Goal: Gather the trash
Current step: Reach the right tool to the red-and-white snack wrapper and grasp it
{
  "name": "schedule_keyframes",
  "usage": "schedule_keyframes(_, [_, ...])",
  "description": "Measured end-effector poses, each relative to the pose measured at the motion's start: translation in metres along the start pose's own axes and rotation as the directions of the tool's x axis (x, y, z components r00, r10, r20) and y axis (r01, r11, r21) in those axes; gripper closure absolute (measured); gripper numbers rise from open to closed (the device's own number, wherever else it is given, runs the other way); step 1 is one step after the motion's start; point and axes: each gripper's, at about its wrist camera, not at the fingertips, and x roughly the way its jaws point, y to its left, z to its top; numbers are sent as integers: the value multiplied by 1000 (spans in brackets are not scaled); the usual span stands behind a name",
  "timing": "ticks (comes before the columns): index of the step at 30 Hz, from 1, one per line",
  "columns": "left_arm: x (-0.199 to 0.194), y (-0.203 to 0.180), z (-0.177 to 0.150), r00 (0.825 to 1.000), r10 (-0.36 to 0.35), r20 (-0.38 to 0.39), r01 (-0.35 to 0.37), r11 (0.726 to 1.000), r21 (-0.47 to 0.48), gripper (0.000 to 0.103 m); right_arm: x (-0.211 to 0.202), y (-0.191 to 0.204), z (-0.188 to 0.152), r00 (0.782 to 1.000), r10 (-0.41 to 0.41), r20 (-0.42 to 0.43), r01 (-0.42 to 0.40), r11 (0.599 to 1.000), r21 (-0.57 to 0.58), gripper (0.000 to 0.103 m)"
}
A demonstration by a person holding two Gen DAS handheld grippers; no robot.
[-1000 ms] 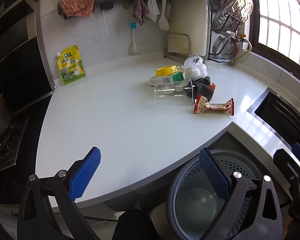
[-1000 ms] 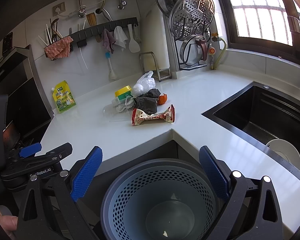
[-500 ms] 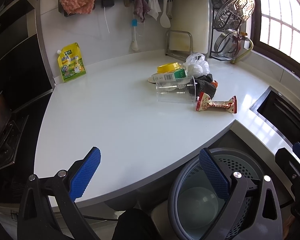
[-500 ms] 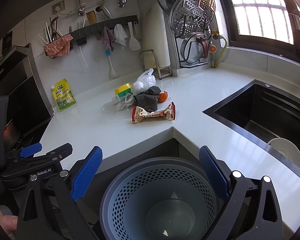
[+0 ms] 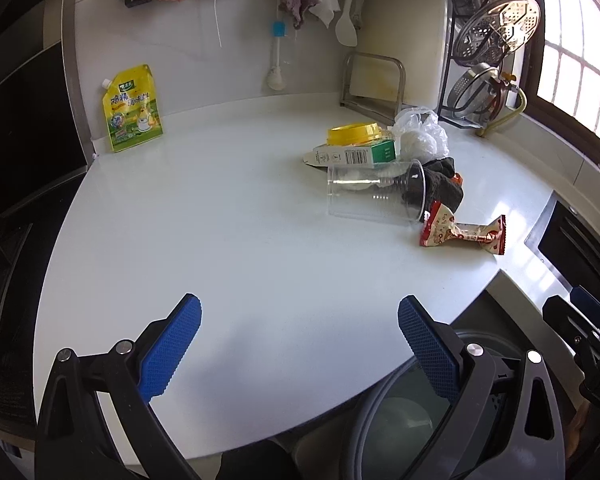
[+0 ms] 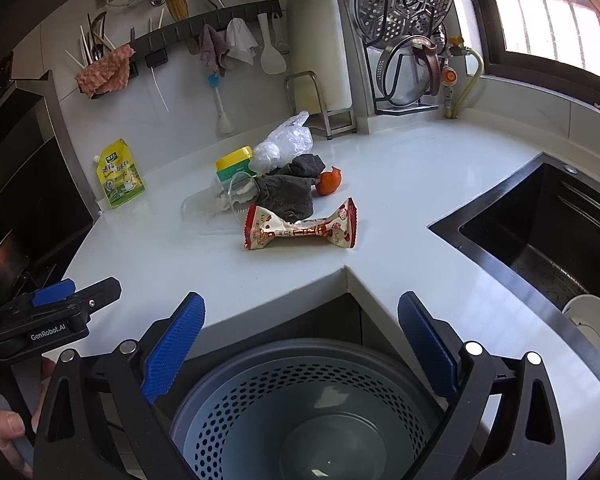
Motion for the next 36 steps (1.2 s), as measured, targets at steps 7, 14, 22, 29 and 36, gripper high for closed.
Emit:
schedule_keyframes(7, [18, -10, 15, 1000, 1, 12, -2, 1000, 17, 6, 40, 2, 34, 1000, -3, -22, 0, 989, -149, 10])
schedule_keyframes(14, [29, -12, 15, 1000, -1, -13, 1, 1000, 13, 6, 77, 14, 47, 996, -42, -73, 20, 960, -278, 10])
schedule_keyframes(22, [33, -14, 15, 1000, 2, -28, -2, 1000, 8, 6, 107, 34, 47, 990, -98, -104, 40, 889, -456, 10])
schedule_keyframes(29, [34, -18, 16, 1000, 7, -30, -7, 1000, 17, 6, 123, 37, 50, 985, -128, -116, 49, 851, -523, 11])
schedule_keyframes(36, [34, -18, 18, 1000, 9, -29, -8, 1000, 6, 6, 130, 43, 48, 984, -128, -124, 36, 823, -567, 34])
